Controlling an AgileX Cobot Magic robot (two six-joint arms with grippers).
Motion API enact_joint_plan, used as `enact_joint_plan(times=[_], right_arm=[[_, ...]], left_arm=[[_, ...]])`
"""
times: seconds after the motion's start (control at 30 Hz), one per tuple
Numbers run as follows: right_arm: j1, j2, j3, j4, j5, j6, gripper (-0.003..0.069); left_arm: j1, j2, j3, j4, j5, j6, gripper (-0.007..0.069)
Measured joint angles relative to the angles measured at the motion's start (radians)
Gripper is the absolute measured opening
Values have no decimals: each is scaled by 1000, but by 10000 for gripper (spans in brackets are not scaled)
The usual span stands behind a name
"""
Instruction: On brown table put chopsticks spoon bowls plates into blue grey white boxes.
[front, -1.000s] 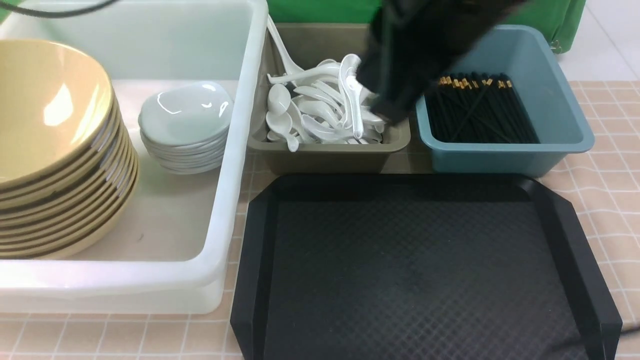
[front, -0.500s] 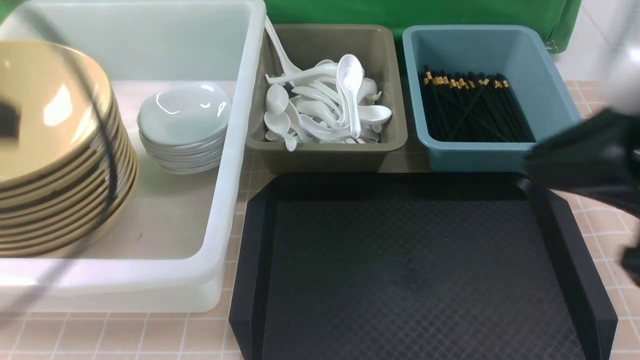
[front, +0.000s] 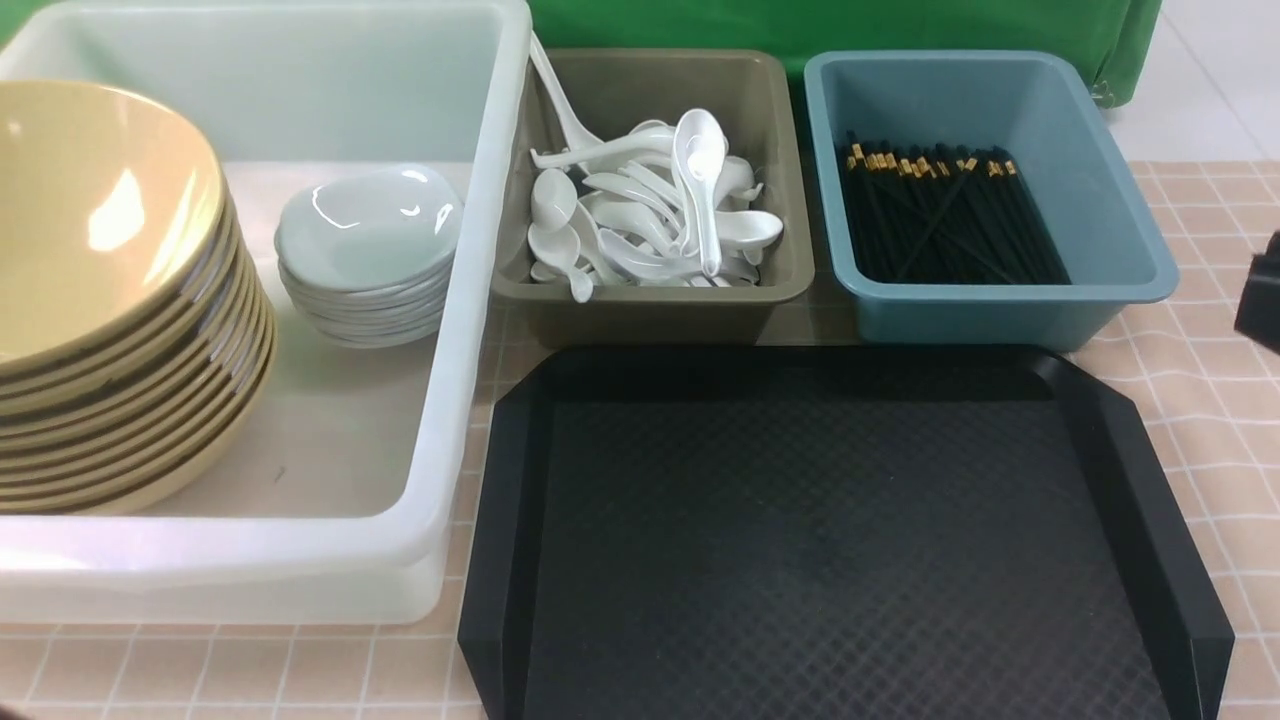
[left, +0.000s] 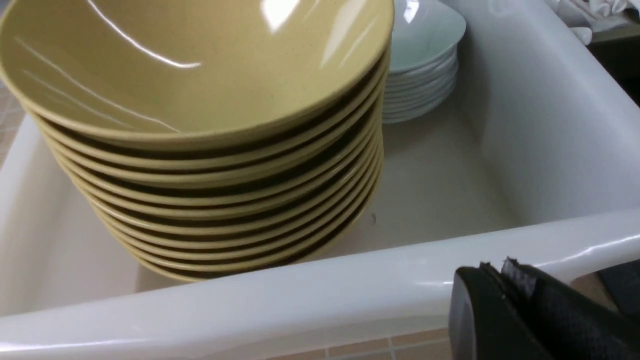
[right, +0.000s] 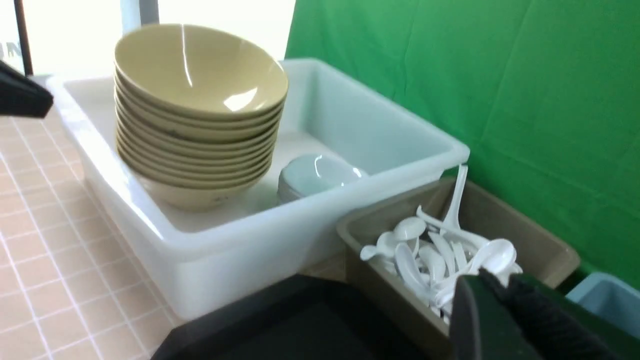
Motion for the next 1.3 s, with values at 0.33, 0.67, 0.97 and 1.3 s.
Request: enact_joint_plan(times=[0.33,0.67,0.97,1.3], right_arm=[[0,0,13,0,-18,0,120],[0,0,13,0,-19,1,128],[0,-10,14,-51,-29,-31,132],[-246,-194,242,-133,-198,-33,36]], left_arm=[[0,-43,9,0,-6,-1,1],[0,-43,9,0,-6,-1,1],[0,-43,9,0,-6,-1,1],[0,-43,9,0,-6,-1,1]])
